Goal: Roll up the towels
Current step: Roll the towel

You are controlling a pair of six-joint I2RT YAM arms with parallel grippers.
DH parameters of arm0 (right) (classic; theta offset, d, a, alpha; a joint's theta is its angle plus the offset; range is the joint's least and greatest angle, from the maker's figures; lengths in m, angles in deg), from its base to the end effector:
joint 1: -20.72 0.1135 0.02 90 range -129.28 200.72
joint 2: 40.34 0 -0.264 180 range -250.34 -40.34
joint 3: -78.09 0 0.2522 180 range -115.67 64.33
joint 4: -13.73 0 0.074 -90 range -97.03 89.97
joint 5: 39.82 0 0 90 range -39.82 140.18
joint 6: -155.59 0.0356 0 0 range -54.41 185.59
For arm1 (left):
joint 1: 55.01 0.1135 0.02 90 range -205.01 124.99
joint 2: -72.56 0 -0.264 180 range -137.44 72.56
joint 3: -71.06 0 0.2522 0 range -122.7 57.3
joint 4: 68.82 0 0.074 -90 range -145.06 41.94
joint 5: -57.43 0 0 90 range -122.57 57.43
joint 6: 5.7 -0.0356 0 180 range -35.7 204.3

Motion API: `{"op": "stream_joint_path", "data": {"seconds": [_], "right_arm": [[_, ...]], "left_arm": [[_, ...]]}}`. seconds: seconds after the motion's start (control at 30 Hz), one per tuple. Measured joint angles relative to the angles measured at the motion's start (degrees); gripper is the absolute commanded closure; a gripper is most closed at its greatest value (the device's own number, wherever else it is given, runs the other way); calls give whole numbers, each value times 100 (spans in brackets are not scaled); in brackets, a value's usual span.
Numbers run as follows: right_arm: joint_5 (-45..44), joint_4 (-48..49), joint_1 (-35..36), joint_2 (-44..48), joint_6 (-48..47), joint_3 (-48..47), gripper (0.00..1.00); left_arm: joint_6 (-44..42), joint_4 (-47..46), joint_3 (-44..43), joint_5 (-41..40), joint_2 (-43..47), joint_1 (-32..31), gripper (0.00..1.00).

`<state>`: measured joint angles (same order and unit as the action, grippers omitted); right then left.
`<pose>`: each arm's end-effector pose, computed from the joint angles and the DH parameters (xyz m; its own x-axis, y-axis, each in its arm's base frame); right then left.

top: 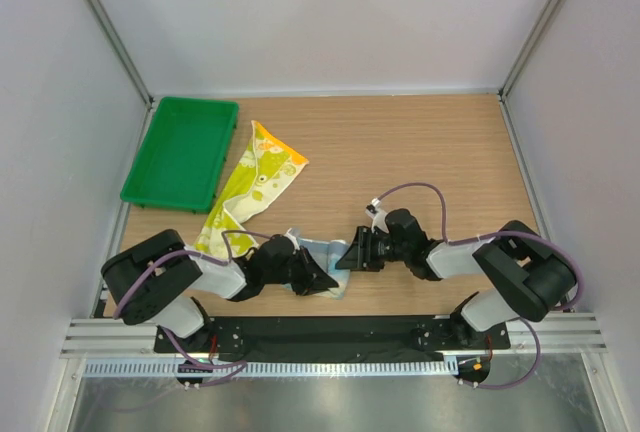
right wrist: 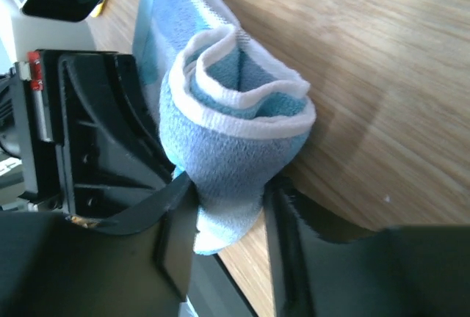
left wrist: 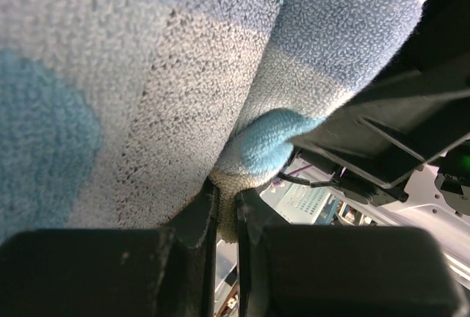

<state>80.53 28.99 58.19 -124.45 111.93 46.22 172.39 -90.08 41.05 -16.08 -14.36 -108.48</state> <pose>0.1724 0.1548 0.1137 -0.9412 0.0652 -0.3316 -0.2382 0.5681 0.7878 0.1296 -0.1919 0.1028 -0.9188 -0.3696 0.1383 -0.3165 0.4809 -0.8177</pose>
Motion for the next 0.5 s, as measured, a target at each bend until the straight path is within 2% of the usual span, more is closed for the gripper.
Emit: {"op": "stream_joint_path", "data": {"seconds": [0.1, 0.23, 0.33, 0.37, 0.5], "right_arm": [[-26, 181, 39, -175, 68, 0, 73], [-24, 297, 72, -227, 133, 0, 84], [-101, 153, 72, -168, 157, -28, 87], [-146, 26, 74, -116, 144, -61, 89], [-553, -1123, 109, 382, -15, -507, 91]], "left_arm": [[-35, 103, -2, -26, 63, 0, 100], [-221, 413, -87, -57, 188, 0, 100], [-601, 1132, -398, -118, 343, -4, 93], [-741, 1462, -529, -184, 424, -11, 87], [-1405, 2876, -1139, -761, 850, -142, 73]]}}
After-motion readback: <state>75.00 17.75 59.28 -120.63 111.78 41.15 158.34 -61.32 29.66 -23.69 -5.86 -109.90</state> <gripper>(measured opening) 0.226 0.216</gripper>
